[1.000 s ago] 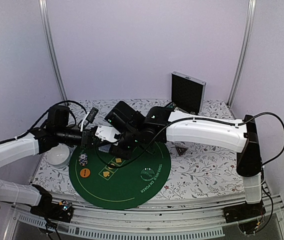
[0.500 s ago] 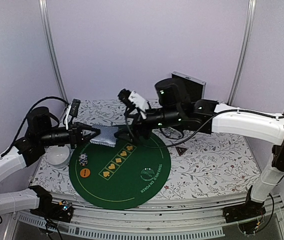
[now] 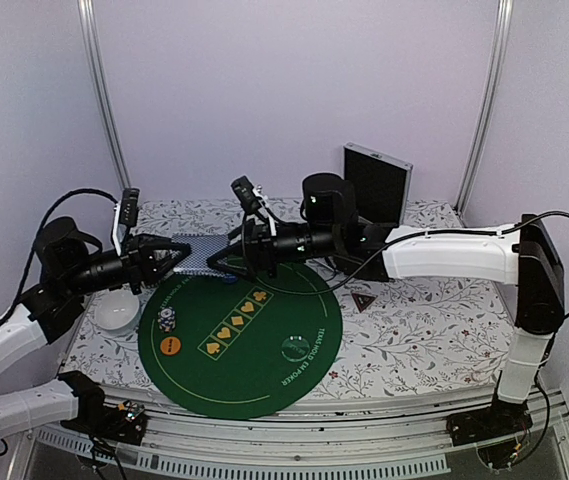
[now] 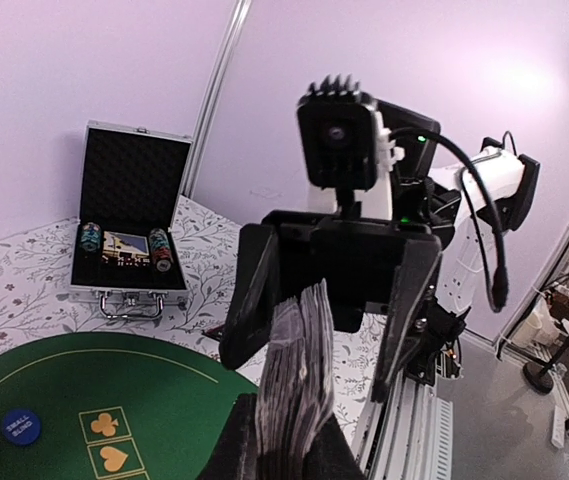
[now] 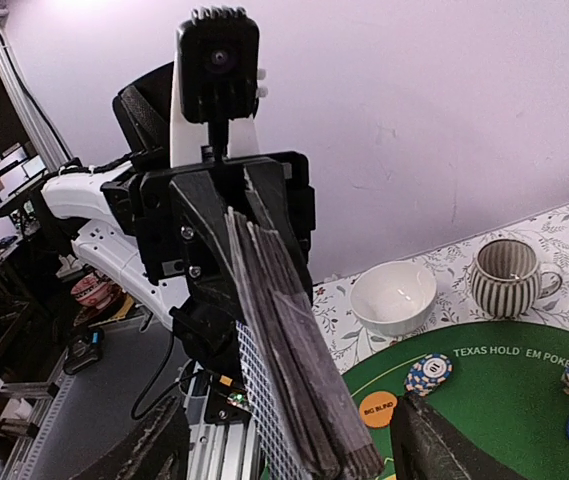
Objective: Distribute texas hold em gaming equipment
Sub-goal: Pass from the left arm to the right
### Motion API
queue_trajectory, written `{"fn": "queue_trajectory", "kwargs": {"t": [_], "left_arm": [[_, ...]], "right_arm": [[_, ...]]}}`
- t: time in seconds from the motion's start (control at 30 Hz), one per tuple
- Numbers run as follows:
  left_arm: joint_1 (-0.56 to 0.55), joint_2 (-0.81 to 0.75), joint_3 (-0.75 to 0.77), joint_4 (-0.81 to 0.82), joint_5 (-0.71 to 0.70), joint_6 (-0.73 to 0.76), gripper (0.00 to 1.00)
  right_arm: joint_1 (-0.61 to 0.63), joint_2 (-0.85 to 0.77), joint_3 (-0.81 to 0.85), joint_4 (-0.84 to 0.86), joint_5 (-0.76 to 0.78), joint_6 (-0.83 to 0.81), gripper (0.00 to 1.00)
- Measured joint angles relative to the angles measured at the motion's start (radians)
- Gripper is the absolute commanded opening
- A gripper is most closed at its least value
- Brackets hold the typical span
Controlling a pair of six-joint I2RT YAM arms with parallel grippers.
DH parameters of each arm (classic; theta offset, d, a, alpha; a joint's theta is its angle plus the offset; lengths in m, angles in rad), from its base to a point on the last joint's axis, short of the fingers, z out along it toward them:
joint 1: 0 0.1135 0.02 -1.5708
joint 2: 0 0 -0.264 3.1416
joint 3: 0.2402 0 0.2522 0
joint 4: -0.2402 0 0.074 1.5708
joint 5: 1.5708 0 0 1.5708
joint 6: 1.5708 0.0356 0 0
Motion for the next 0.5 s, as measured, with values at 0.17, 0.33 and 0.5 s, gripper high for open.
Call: {"fn": "queue_trajectory", "kwargs": {"t": [0.17, 0.33, 0.5], "left_arm": [[0.0, -0.027, -0.026, 0.02, 0.009, -0.006, 0.0], [-0.001, -0.03, -0.029, 0.041, 0.032, -0.016, 0.0], [-0.006, -0.032, -0.026, 0.013, 0.013, 0.03, 0.66]], "right_arm": [[-0.001, 0.053, 0.039, 0.029, -0.076, 0.064, 0.27], [-0.007, 0.06, 0.054, 0.048, -0.123, 0.09, 0.02], [-0.021, 0.06, 0.053, 0.032, -0.13, 0.087, 0.02]]}}
